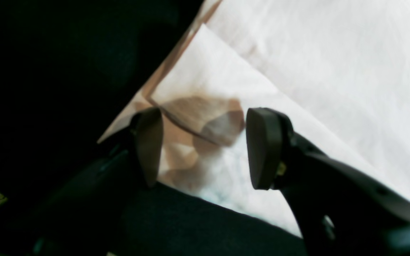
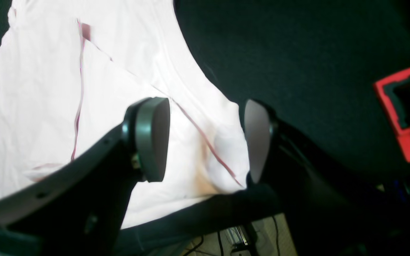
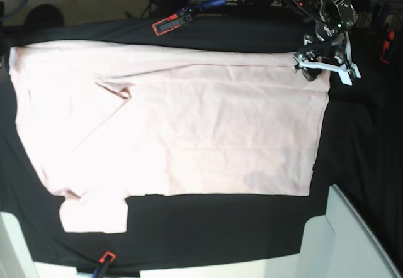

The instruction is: Fold the T-shirt properly

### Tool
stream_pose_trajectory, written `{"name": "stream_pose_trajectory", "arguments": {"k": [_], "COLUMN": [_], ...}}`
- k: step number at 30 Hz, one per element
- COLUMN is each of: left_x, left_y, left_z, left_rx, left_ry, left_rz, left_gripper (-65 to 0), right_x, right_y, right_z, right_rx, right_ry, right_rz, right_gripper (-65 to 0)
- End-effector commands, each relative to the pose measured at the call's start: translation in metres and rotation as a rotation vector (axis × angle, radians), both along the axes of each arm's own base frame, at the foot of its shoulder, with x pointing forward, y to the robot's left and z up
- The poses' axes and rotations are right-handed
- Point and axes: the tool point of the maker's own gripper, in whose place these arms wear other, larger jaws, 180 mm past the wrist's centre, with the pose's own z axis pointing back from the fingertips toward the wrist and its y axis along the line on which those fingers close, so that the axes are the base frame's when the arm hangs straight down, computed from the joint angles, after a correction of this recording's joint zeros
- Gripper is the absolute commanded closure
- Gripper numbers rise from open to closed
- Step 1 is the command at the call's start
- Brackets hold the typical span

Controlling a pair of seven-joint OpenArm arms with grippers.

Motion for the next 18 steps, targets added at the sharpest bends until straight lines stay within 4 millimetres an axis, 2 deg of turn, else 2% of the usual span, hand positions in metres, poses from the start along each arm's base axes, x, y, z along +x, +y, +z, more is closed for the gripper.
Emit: {"name": "stream_pose_trajectory", "arguments": {"k": [1, 4, 6, 10, 12, 15, 18], "left_x": [0.007, 0.015, 0.012, 0.007, 0.006, 0.009, 0.013], "left_y": [0.004, 0.003, 0.001, 0.003, 0.002, 0.003, 0.008], "left_z": [0.008, 0.01, 0.002, -0.014, -0.015, -0.003, 0.017], "left_rx": [0.016, 0.017, 0.0, -0.023, -0.023, -0.002, 0.036], "left_ry": [-0.032, -0.045, -0.025, 0.015, 0.018, -0.005, -0.046], "left_rz": [-0.003, -0.007, 0.002, 0.006, 0.006, -0.007, -0.016], "left_gripper": [-28.2, -14.4, -7.6, -6.6, -6.6, -6.6, -7.1], "right_x": [0.008, 0.008, 0.008, 0.008, 0.008, 0.008, 0.009], "right_y": [-0.011, -0.011, -0.011, -0.011, -0.011, -0.011, -0.011], "right_z": [0.015, 0.015, 0.015, 0.015, 0.015, 0.015, 0.015], "right_rx": [-0.035, -0.035, -0.035, -0.035, -0.035, -0.035, -0.035], "right_ry": [-0.043, -0.042, -0.042, -0.042, -0.042, -0.042, -0.043], "right_rz": [0.003, 0.003, 0.003, 0.003, 0.003, 0.003, 0.003], "right_gripper": [-31.2, -31.2, -31.2, -31.2, -31.2, -31.2, -31.2]}}
